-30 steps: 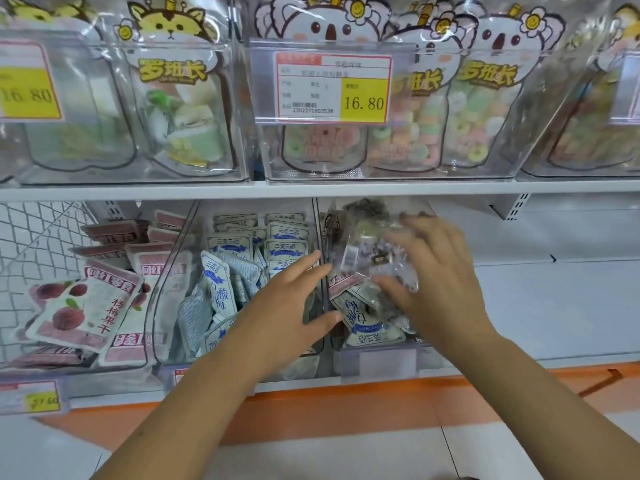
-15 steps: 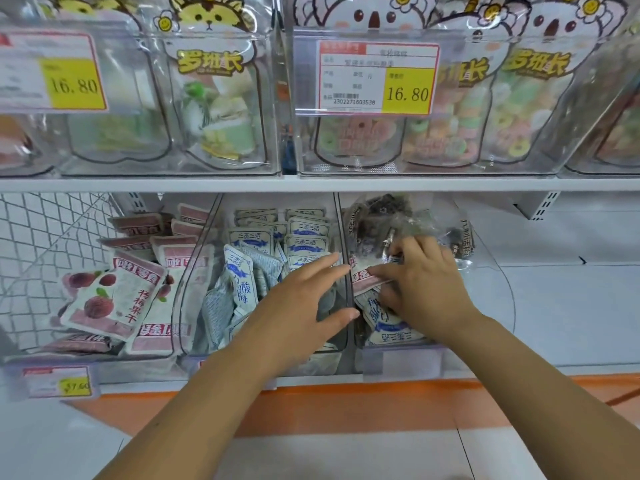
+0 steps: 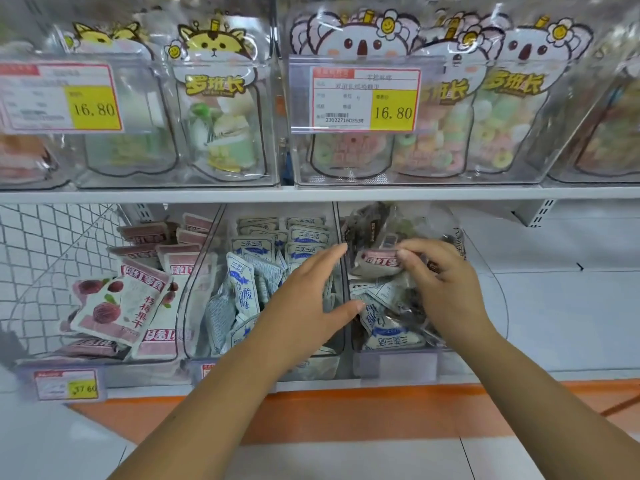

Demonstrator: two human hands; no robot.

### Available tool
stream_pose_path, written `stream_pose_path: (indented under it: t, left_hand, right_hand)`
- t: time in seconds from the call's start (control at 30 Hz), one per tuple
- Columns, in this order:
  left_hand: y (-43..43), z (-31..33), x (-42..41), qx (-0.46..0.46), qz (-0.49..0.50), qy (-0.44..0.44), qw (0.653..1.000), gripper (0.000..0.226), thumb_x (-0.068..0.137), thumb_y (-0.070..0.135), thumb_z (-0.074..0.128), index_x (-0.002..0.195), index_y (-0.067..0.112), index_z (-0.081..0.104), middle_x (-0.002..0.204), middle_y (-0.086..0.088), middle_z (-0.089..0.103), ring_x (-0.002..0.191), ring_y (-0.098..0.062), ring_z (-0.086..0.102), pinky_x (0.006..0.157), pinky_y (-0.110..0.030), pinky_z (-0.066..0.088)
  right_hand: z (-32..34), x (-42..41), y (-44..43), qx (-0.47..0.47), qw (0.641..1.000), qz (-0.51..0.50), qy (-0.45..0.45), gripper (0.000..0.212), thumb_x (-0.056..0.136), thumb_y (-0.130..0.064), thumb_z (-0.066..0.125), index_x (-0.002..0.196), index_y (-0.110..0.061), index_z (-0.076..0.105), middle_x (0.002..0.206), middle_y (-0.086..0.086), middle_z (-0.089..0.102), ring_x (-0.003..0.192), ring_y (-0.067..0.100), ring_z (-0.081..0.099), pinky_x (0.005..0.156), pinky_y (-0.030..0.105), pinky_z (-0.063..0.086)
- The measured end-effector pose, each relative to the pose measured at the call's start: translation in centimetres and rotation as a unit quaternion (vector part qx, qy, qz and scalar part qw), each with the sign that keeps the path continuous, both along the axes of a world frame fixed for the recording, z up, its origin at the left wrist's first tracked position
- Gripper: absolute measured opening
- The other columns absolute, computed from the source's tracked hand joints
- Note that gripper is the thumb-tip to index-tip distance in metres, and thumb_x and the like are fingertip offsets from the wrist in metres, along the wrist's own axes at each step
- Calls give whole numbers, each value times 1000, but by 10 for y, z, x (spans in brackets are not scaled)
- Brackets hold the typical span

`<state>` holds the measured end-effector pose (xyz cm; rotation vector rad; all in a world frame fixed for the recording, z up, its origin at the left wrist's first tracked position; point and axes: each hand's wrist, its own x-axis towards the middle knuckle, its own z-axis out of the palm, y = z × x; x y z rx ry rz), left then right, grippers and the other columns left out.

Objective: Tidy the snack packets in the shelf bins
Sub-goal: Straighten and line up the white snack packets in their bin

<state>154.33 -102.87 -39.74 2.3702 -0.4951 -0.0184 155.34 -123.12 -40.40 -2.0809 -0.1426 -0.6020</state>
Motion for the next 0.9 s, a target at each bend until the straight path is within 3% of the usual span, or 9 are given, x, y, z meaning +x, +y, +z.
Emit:
stream_pose_path:
  t: [0.17, 0.27, 0.33, 0.4, 0.57, 0.63, 0.73, 0.8, 0.9]
  left_hand:
    - [-12, 10, -4, -87, 5, -27, 996, 72, 84, 48, 66, 144, 49, 26, 149, 31, 24, 129, 14, 20, 108, -20, 21]
    - [-14, 15, -7, -158, 9, -23, 987, 46, 81, 38, 73, 122, 43, 54, 123, 29, 54, 110, 6, 53, 90, -15, 46]
    - [-9, 18, -9, -188, 37, -15, 981, 35, 81, 26, 74, 110, 40, 61, 99, 22, 66, 87, 6, 62, 71, -10, 49]
    - [4, 20, -9, -192, 67, -12, 979, 32, 83, 21, 72, 105, 41, 61, 92, 19, 69, 80, 6, 63, 67, -11, 49]
    - [52, 24, -5, -175, 123, 51, 976, 30, 87, 23, 67, 110, 39, 56, 101, 13, 70, 88, -6, 68, 80, -32, 54]
    - [72, 25, -6, -151, 149, 61, 975, 32, 86, 26, 67, 112, 39, 54, 103, 11, 70, 84, -10, 70, 80, -40, 55]
    - [102, 27, -11, -149, 216, 36, 964, 35, 86, 23, 67, 113, 38, 51, 102, 15, 67, 82, -8, 67, 64, -33, 56]
    - [122, 29, -14, -154, 270, 3, 950, 32, 86, 24, 67, 113, 34, 54, 101, 13, 68, 82, -9, 67, 63, -34, 55]
    - [147, 30, -18, -194, 320, -10, 927, 19, 90, 21, 64, 107, 23, 57, 86, 7, 72, 64, -3, 68, 50, -27, 53]
  right_hand:
    - [34, -28, 7, 145, 987, 50, -45, 26, 90, -6, 59, 87, -30, 68, 83, -9, 67, 73, -3, 58, 59, 6, 44]
    - [47, -34, 16, 189, 977, 86, -39, 21, 90, -7, 59, 87, -25, 70, 79, -11, 69, 70, 4, 63, 59, 17, 53]
    - [49, -33, 23, 204, 972, 118, -11, 19, 90, -9, 58, 90, -24, 71, 82, -7, 71, 72, 9, 66, 61, 20, 55]
    - [46, -29, 27, 207, 968, 138, 30, 19, 92, -10, 56, 98, -24, 68, 86, -7, 72, 78, 8, 68, 65, 18, 54]
    - [25, -21, 19, 53, 992, 83, 73, 30, 93, -19, 57, 108, -43, 52, 102, -14, 67, 92, -4, 61, 77, 10, 47]
    - [19, -22, 20, -31, 992, 74, 97, 31, 93, -25, 57, 116, -44, 51, 108, -20, 62, 97, -3, 58, 83, 18, 47]
    - [9, -24, 29, -181, 975, 87, 94, 38, 93, -32, 55, 129, -40, 50, 120, -18, 50, 116, 3, 43, 98, 22, 33]
    - [-2, -22, 38, -221, 965, 113, 85, 42, 93, -33, 55, 133, -37, 48, 134, -15, 45, 130, 6, 34, 106, 21, 24]
    - [-16, -21, 53, -236, 958, 128, 104, 45, 93, -34, 55, 137, -34, 45, 149, -12, 29, 137, 6, 27, 107, 19, 19]
